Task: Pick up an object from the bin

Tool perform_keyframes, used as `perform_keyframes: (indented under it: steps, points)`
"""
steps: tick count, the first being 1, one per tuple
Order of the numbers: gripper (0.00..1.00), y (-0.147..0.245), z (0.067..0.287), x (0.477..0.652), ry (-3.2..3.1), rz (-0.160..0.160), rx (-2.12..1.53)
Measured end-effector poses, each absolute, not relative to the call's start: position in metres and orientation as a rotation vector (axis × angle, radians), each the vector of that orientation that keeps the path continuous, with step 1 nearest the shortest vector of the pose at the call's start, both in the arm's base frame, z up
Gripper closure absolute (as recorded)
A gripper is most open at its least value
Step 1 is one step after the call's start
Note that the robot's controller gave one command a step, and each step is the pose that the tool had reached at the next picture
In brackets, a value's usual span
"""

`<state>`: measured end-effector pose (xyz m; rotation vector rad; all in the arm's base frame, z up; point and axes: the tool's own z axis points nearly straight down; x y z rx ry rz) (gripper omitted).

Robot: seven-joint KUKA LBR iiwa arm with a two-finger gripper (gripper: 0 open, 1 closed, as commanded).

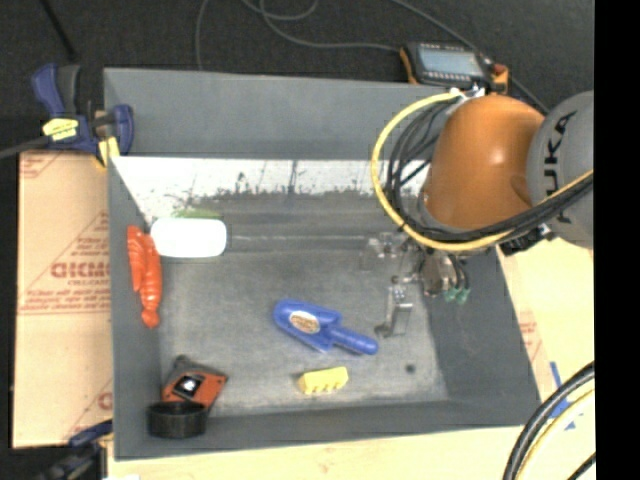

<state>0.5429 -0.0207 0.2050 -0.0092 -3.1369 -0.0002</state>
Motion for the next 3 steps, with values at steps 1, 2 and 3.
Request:
perform_keyframes:
  steps: [1,2,3]
  points:
    - [0.0,-0.021,0.21,0.544,-3.145,0.001,-0.008]
    - [0.0,-0.006,0.148,0.55,-3.149,-0.001,-0.108]
    - [0.0,-0.002,0.094,0.548,-3.139,0.0,-0.125]
